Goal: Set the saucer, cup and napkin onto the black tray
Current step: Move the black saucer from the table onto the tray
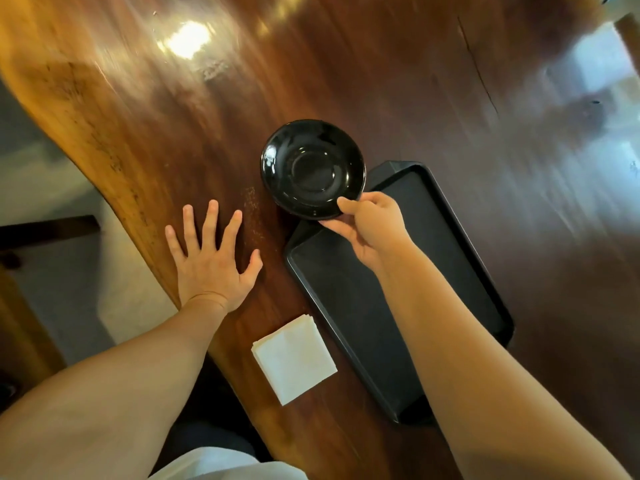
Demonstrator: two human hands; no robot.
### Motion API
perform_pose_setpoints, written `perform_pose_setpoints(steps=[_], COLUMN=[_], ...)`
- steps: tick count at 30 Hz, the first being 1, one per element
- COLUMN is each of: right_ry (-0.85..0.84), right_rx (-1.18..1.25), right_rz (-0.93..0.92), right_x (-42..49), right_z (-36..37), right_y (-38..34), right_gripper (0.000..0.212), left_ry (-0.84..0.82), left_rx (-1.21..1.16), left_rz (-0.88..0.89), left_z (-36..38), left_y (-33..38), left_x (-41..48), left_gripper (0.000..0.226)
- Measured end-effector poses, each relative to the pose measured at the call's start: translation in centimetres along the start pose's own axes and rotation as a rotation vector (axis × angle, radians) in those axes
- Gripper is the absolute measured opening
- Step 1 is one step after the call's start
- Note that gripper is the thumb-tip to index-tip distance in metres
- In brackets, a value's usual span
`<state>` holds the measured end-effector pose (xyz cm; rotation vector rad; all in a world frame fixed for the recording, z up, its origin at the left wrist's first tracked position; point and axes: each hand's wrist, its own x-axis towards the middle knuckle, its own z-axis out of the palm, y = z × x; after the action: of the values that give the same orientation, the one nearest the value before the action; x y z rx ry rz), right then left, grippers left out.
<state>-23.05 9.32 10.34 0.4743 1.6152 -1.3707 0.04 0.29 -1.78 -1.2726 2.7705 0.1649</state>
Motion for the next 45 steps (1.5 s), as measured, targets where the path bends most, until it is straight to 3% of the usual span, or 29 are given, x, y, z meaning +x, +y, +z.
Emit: perform_pose_setpoints(steps=[3,9,17,25,29,37,45], right_ry=[-0.027,-0.072,-0.044,0.176,0.279,0.324,0.329], right_rx=[0.213,0.536,0.74,0.981,1.05,1.163,1.19], right_rz=[0.073,0.126,0.116,0.11,0.093,0.157,0.107], right_x=[-1.1,-2.2,-2.8,-3.0,-3.6,-4.1,-3.2], right_z=[-0.6,-1.8,-3.2,-4.7,-5.7,-5.8,-5.1], right_y=[1.5,4.0,5.9,5.9,6.4,7.8,8.4], right_gripper=[0.025,0.028,0.026,0.027,0.035,0.01,0.028], left_ry=[-0.01,0.034,0.036,-0.001,-0.016,-0.057,-0.069], left_rx=[-0.004,-0.029,-0.034,-0.017,-0.018,-0.036,-0.045], left_rz=[-0.013,-0.016,-0.005,-0.016,0.008,0.039,0.053], left_z=[-0.1,0.3,0.3,-0.2,-0.2,-0.9,-0.9], left_y=[0.1,0.0,-0.1,0.0,-0.1,0.0,-0.1], left_x=[-0.1,-0.2,-0.2,-0.4,-0.4,-0.5,-0.5], left_gripper=[0.085,0.08,0.079,0.078,0.08,0.08,0.08])
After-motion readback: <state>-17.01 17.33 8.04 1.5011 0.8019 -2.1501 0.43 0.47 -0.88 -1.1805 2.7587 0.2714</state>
